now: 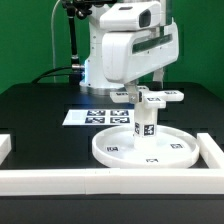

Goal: Assemble round table

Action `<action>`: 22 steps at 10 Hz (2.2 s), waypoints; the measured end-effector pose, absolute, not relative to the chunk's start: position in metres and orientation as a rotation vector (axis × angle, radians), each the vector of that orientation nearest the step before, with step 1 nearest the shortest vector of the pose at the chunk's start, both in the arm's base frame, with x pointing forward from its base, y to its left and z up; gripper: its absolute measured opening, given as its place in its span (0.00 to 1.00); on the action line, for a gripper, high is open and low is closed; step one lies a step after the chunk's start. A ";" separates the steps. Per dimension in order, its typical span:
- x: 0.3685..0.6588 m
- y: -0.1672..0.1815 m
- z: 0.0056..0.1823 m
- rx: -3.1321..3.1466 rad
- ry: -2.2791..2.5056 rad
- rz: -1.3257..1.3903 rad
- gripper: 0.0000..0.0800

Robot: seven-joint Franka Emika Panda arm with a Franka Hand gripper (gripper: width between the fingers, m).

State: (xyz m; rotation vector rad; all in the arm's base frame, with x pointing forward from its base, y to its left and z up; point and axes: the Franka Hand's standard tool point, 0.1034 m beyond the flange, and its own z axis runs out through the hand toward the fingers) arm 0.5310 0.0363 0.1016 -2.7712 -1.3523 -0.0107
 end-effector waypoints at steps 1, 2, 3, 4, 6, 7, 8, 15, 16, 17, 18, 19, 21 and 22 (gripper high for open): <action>0.531 0.035 0.101 -2.774 -1.346 -0.010 0.81; 0.531 0.034 0.101 -2.777 -1.339 -0.008 0.81; 0.530 0.034 0.100 -2.781 -1.329 -0.005 0.81; 0.530 0.034 0.100 -2.782 -1.327 -0.005 0.81; 0.530 0.034 0.100 -2.783 -1.326 -0.005 0.56; 0.530 0.034 0.100 -2.783 -1.326 -0.005 0.56; 0.530 0.034 0.100 -2.787 -1.317 -0.005 0.56; 0.525 0.042 0.099 -3.076 -0.169 0.031 0.56; 0.525 0.041 0.099 -3.082 -0.019 0.034 0.56; 0.525 0.041 0.099 -3.082 0.043 0.035 0.56; 0.525 0.041 0.099 -3.079 0.155 0.038 0.56; 0.525 0.041 0.099 -3.075 0.221 0.040 0.56; 0.525 0.042 0.099 -3.053 0.439 0.045 0.56; 0.525 0.042 0.099 -3.040 0.515 0.047 0.56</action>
Offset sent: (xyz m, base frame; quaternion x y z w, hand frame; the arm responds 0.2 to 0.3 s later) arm 0.0016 0.0030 -0.0011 -0.0024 0.0045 0.0164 0.9999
